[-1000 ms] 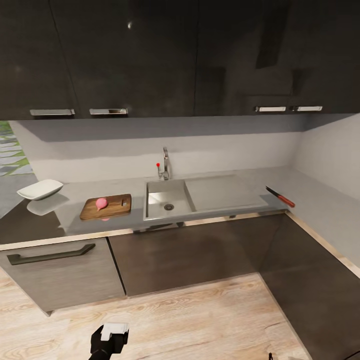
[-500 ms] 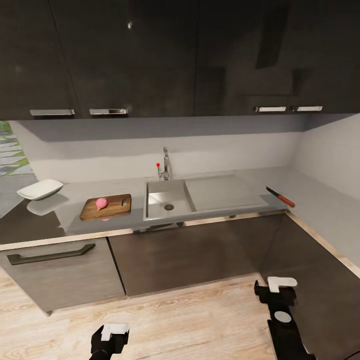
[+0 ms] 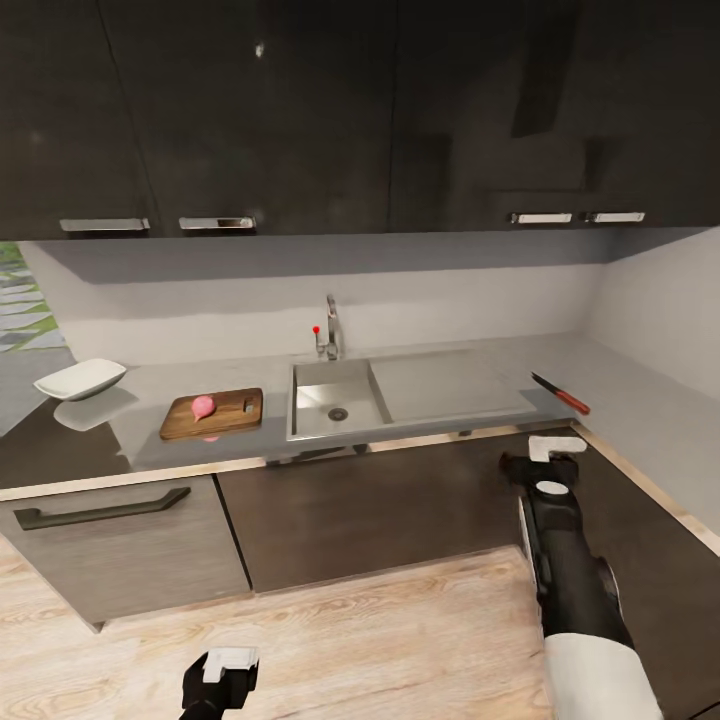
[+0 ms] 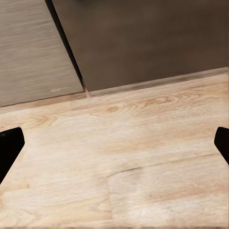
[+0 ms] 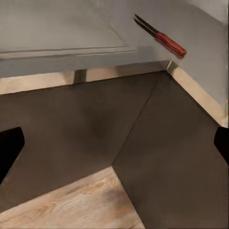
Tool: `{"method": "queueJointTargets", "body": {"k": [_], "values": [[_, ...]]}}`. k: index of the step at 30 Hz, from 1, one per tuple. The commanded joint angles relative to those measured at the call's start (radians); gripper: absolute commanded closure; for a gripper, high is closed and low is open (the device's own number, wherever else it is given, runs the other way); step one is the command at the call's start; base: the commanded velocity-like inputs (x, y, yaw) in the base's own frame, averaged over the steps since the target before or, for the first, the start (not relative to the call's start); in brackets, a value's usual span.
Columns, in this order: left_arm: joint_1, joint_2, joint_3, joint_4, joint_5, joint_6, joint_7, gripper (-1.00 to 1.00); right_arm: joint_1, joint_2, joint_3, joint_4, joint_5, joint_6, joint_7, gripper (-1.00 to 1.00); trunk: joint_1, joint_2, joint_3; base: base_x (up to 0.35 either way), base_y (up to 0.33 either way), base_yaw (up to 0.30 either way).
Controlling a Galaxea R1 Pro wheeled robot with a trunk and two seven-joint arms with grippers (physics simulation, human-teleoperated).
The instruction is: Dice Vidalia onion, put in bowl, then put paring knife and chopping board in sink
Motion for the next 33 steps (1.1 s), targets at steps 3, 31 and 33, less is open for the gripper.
{"method": "queueJointTargets", "body": {"k": [3,31,33], "values": [[-0.002,-0.001,-0.009,0.004,0.008,0.005,0.0,-1.0,-0.242,0.0,0.0,0.007,0.001,0.173,0.004,-1.0,0.001,-0.002,-0.003,0.0,0.0,0.0],[-0.002,0.011,-0.007,0.004,0.01,0.42,0.002,-1.0,-0.864,-0.458,0.006,0.932,-0.047,-0.039,0.639,-1.0,0.001,-0.002,-0.003,0.017,-0.018,0.0],[-0.002,0.011,-0.007,0.004,0.01,0.431,0.003,-1.0,-0.864,-0.464,0.006,0.987,-0.047,-0.087,0.641,-1.0,0.001,-0.002,-0.003,0.208,-0.195,0.0]]}}
